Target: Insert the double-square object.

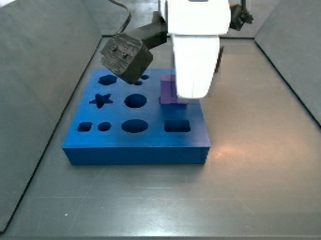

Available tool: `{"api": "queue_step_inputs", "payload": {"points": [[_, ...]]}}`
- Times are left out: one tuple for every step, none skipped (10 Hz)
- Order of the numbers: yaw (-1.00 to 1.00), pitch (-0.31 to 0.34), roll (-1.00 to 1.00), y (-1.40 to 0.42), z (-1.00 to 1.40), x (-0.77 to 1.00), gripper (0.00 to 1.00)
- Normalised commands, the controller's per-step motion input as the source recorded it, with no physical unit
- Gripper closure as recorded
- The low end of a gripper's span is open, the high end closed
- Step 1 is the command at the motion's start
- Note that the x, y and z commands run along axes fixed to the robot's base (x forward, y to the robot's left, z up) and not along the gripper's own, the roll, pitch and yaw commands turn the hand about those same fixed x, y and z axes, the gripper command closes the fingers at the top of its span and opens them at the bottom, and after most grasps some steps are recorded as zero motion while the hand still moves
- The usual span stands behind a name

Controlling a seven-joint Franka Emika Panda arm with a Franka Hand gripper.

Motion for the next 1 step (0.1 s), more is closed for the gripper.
{"api": "queue_step_inputs", "payload": {"points": [[0.00, 0.000, 0.00, 0.00, 0.00, 0.00, 1.00]]}}
